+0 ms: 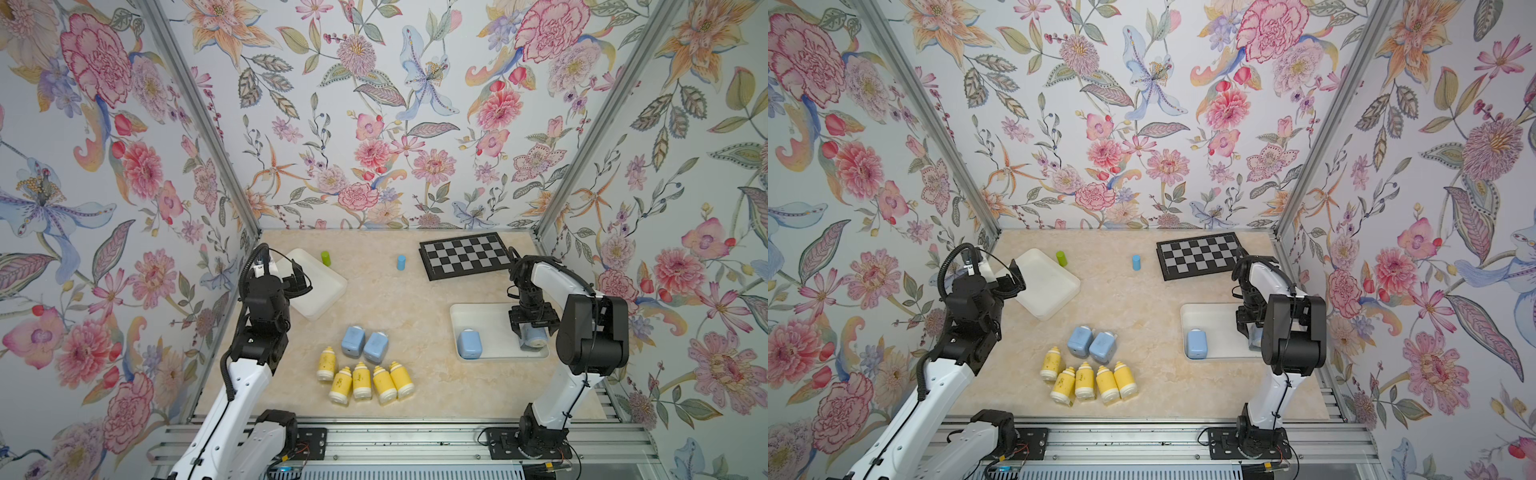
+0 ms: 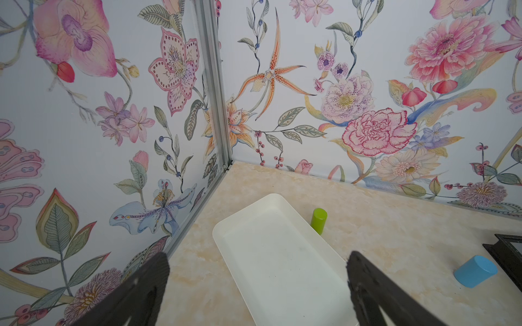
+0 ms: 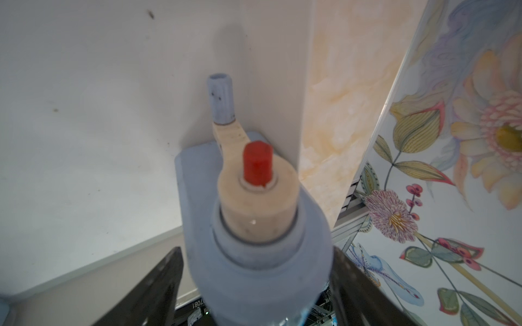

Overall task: Place the pencil sharpeners by color into the storage box
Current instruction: Place the pencil sharpener in the storage box.

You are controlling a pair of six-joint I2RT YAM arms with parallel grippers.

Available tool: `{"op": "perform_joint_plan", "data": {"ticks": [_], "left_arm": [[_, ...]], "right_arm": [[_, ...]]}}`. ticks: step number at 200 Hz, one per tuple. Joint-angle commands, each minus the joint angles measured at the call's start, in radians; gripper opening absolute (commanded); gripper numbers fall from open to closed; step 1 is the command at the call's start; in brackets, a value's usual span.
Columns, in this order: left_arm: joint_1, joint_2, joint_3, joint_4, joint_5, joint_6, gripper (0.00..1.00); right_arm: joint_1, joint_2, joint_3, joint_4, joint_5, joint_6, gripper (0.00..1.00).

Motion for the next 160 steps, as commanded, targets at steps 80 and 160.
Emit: {"op": "perform_joint_plan", "data": {"ticks": [80,160], "left_arm": [[-0.008,-0.025,-0.016,0.016,-0.016,0.011,0.99],[-0.008,-0.03,-0.02,0.02,-0.031,0.02,0.99]], "right_arm": [[0.232,-0.194,0.115,-0.125,-0.037,0.145,0.27],[0.399,-0.131,0.15,0.013,-0.223,0.226,0.44]]}}
